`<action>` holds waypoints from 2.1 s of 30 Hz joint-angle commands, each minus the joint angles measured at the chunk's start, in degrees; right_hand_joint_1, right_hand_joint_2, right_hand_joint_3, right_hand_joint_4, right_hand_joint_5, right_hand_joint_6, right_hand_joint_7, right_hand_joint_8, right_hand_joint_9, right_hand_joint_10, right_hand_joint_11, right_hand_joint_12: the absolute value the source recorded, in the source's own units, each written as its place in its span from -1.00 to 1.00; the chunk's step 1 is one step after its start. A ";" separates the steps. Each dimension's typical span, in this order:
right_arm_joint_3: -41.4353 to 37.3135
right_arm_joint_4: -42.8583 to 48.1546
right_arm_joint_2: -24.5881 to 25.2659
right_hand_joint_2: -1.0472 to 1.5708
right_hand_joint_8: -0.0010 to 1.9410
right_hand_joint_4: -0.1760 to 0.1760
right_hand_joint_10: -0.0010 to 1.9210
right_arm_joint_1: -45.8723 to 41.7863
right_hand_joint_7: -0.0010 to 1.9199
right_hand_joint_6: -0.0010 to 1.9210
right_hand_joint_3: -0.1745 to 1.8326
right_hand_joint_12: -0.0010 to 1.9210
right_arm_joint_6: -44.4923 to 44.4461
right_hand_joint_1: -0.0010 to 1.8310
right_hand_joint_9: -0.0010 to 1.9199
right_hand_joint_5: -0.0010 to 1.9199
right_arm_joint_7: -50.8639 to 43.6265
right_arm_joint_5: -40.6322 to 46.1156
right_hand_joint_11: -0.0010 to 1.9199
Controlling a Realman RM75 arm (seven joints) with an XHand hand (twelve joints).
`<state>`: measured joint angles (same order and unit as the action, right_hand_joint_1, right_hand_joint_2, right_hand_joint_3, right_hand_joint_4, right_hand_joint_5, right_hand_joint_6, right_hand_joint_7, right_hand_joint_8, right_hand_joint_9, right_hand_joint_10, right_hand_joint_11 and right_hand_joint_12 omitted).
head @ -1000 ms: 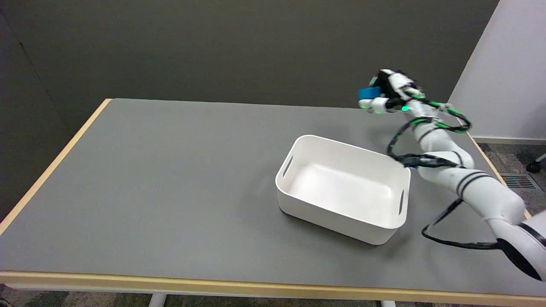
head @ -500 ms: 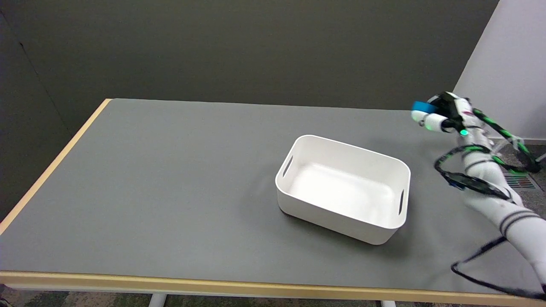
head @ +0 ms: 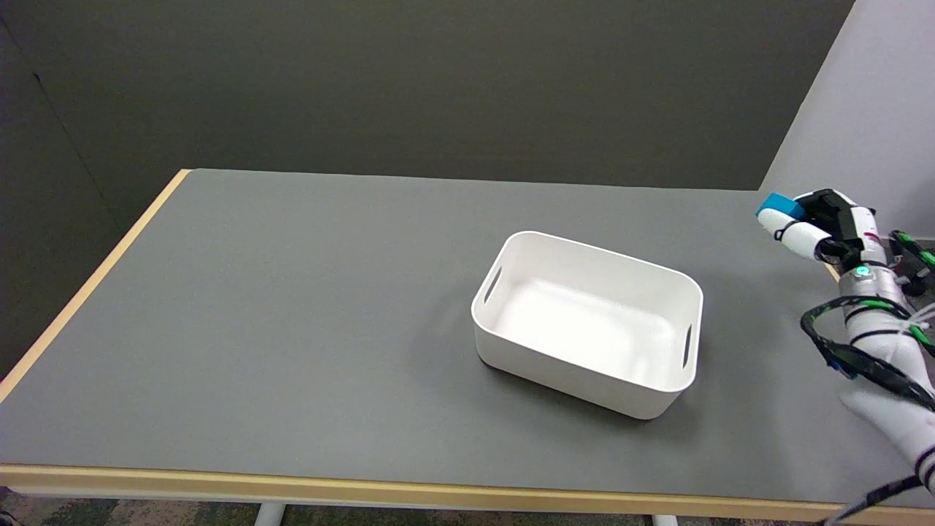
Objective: Place blue wooden cube into white box.
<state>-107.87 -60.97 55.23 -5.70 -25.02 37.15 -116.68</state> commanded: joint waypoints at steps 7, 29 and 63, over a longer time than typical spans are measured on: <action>-6.85 -37.15 11.55 0.59 0.64 -1.00 0.91 -24.65 -0.26 0.64 -0.28 1.00 -10.65 0.28 -0.08 -0.31 10.71 -15.06 -0.38; 13.20 -42.46 -3.34 0.19 -0.90 0.83 -0.34 -16.05 -0.93 -0.83 0.18 0.36 0.16 -1.00 -0.80 -0.94 22.56 -21.25 -0.74; -1.85 -25.69 8.77 0.41 -0.14 0.95 0.16 -15.40 -0.35 0.12 0.08 0.38 -11.33 -0.47 -0.39 -0.54 15.22 -5.59 -0.68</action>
<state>-104.17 -91.42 59.89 -17.20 -29.46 54.53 -134.64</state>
